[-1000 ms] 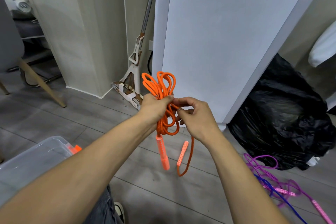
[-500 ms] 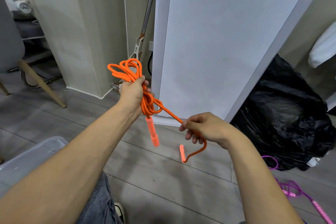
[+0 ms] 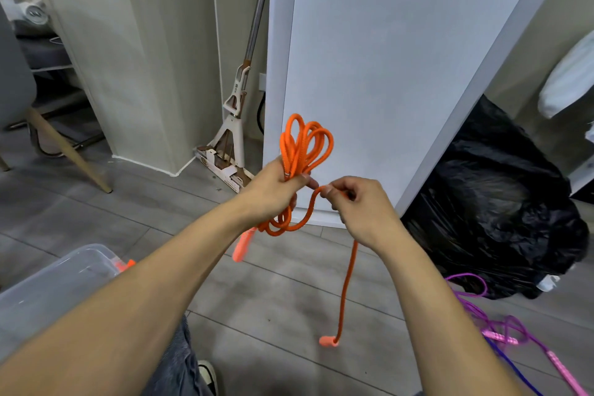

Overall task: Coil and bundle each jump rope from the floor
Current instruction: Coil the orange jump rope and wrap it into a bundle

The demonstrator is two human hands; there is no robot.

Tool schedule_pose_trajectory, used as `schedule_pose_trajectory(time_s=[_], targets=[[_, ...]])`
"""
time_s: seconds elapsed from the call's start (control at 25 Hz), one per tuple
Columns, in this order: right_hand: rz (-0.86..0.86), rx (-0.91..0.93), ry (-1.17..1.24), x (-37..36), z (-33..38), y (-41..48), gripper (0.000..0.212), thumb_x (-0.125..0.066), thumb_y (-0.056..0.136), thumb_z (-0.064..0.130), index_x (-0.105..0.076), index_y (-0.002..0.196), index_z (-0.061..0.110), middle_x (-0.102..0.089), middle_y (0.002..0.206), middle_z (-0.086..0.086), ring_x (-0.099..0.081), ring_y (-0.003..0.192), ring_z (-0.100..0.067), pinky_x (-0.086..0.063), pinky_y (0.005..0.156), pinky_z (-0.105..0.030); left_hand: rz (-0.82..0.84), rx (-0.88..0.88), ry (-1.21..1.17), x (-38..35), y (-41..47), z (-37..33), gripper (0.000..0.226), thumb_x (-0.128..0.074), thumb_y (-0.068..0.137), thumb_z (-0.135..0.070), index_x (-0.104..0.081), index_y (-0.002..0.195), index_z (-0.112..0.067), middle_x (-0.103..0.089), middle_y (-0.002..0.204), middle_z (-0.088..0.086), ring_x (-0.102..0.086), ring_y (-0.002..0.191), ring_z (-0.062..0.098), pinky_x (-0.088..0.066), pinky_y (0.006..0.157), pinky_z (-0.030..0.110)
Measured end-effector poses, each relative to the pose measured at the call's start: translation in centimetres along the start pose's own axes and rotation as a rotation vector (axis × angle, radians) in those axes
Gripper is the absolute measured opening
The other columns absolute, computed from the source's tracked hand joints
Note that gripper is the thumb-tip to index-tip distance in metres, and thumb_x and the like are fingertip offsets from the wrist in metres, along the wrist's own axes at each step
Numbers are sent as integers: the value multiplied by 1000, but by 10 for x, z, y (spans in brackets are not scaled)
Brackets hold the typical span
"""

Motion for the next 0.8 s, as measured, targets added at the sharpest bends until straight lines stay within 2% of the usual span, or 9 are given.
schedule_pose_trajectory(time_s=[0.08,0.16,0.28,0.36,0.48,0.6,0.72,0.8], targets=[[15,-5,53,-3,2,0,19,-57,100,24,-74,94,18,-64,73,12,-56,56,1,-42,62,-18,99,-9,7,-8,-4,-6,10,-50,100,-15,-60,99,-18,-64,56,-15,-58,58,9,-52,59,27],[-5,-6,54,-2,1,-1,18,-56,101,24,-73,97,19,-65,77,12,-57,60,0,-44,65,-20,189,7,27,-14,-7,-8,13,-51,98,-11,-60,104,-17,-68,64,-18,-60,63,5,-52,63,22],[-19,3,70,2,-1,0,16,-59,99,25,-74,92,23,-66,76,10,-57,61,-2,-47,64,-21,226,16,47,-16,-7,-4,11,-56,98,-18,-63,107,-18,-73,85,-5,-65,74,8,-54,70,25],[-15,4,52,1,-2,-1,13,-64,95,28,-74,88,24,-65,70,9,-55,59,-4,-46,62,-23,217,3,134,-15,-6,1,5,-55,99,-21,-59,100,-23,-72,88,-1,-67,81,11,-54,74,28],[50,-5,-113,4,-3,-2,13,-65,94,32,-74,89,25,-64,68,0,-54,61,-11,-44,60,-25,185,18,320,-10,-1,12,2,-49,100,-20,-50,99,-19,-66,89,6,-70,80,17,-55,73,33],[171,32,-267,14,1,-10,11,-64,94,31,-73,93,28,-62,71,9,-54,66,-6,-39,60,-20,206,125,679,-3,3,26,13,-52,98,-24,-45,102,-15,-61,98,10,-61,84,24,-49,73,37],[270,192,-291,11,16,-18,8,-67,92,30,-74,93,33,-63,79,16,-56,76,-1,-41,66,-17,254,120,1066,-8,-1,29,21,-52,97,-25,-52,115,-13,-60,115,13,-58,98,31,-42,78,35],[238,292,-281,7,25,-19,5,-70,90,31,-74,92,33,-65,85,15,-58,81,-3,-46,71,-21,308,34,1169,-17,-7,24,25,-54,97,-26,-56,119,-16,-61,116,10,-60,105,32,-41,77,34]])
Point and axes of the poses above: each hand's wrist, its own y-axis towards the middle knuckle, its own x-axis out of the back of the hand, z = x × y, the point moved 3 cm from there along y, towards the middle knuckle
